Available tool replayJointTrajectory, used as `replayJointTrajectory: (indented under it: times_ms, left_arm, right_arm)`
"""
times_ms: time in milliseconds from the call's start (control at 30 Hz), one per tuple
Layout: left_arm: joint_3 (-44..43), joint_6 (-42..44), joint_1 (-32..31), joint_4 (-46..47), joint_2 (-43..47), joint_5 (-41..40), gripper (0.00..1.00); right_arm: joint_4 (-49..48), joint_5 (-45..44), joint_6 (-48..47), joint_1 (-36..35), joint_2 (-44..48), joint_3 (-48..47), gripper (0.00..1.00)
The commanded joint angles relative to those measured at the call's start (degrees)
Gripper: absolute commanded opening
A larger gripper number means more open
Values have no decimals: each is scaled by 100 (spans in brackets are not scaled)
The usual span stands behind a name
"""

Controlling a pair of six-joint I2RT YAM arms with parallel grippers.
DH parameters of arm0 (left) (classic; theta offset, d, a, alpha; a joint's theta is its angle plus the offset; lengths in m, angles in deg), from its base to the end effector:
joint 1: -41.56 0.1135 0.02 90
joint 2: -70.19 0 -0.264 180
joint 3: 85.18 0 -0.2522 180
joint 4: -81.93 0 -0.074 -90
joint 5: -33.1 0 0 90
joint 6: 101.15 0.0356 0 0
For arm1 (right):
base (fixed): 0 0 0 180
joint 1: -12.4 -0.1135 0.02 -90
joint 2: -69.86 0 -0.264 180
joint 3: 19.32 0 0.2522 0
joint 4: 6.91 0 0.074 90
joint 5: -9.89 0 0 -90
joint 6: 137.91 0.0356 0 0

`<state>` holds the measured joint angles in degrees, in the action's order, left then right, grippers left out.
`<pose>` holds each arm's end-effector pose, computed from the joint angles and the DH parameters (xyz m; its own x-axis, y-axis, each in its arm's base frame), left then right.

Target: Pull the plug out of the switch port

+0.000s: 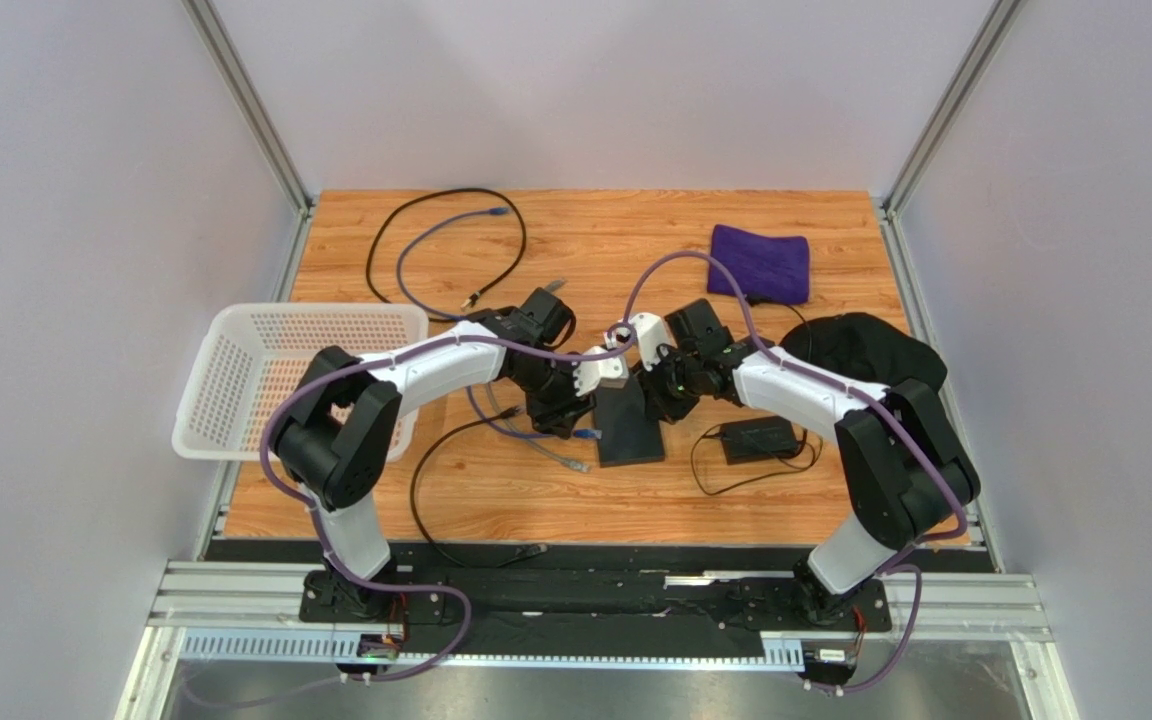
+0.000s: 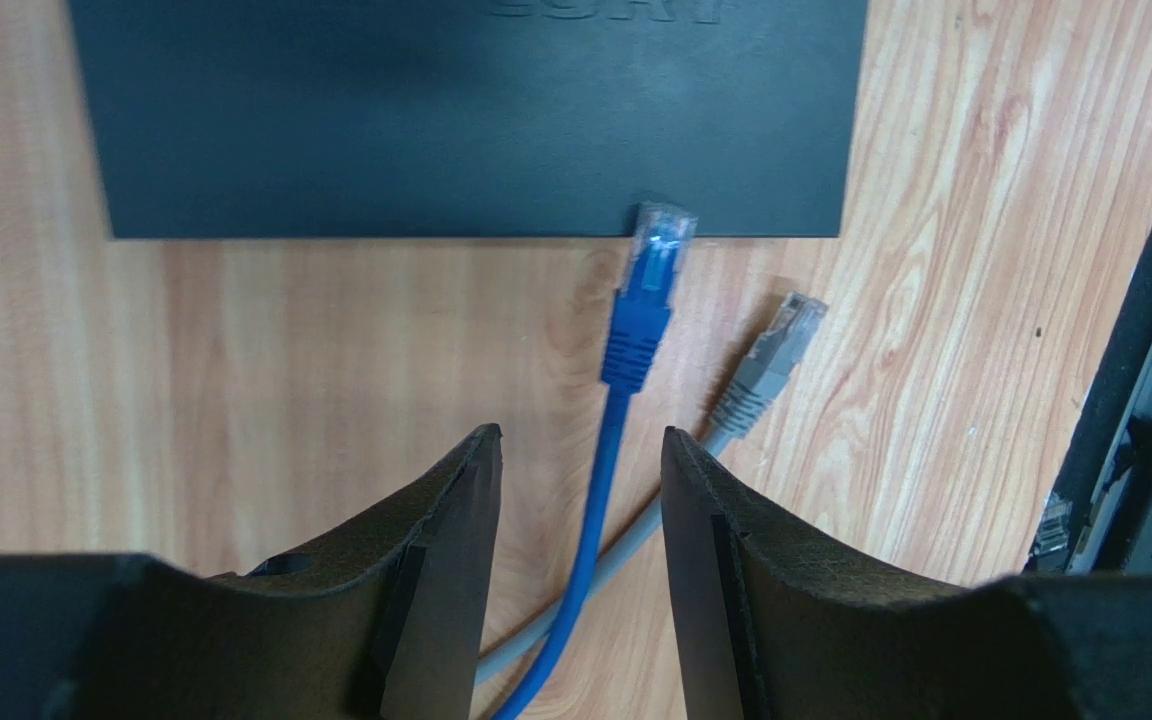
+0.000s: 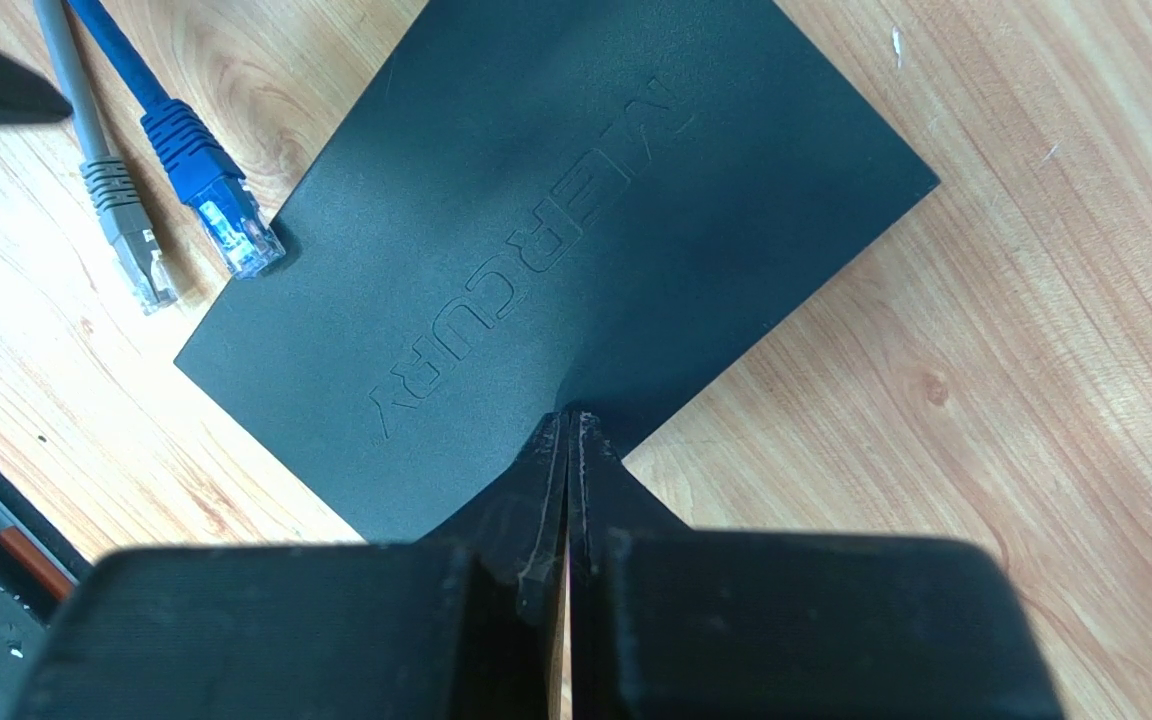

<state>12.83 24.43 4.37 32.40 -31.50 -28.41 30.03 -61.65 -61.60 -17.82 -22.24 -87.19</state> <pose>0.2672 -0.2240 0.1886 -0.2183 0.8076 -0.5479 0.9751 0.1574 -0.1564 0.2636 0.1666 0.1794 -0.5913 -0.6042 -0.5342 -0.7712 0.6173 0.1554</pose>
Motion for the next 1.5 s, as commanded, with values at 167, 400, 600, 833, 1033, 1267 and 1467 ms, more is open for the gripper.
replayJointTrajectory:
  times_ms: [167, 400, 600, 833, 1033, 1267, 1467]
  left_arm:
    - [-393, -6, -324, -123, -464, -555, 50]
    - [-753, -25, -333, -422, -809, -618, 16]
    - [-1725, 64, -131, -1397, -502, 453, 0]
    - [-4091, -305, 693, -2021, -456, 657, 0]
    - [-5806, -324, 1091, -1829, -861, -184, 0]
    - [-5824, 1741, 1196, -897, -1212, -2590, 0]
    - [-5799, 1778, 1355, -993, -1933, -2886, 9]
  right_arm:
    - [441, 61, 374, 287, 147, 15, 0]
    - [644, 554, 622, 956, 473, -39, 0]
    - [530, 562, 658, 991, 657, 111, 0]
    - [486, 369, 535, 1018, 658, 85, 0]
    - [459, 308, 490, 1018, 658, 102, 0]
    - [451, 228, 420, 1035, 666, 128, 0]
    - [398, 228, 438, 1035, 640, 181, 0]
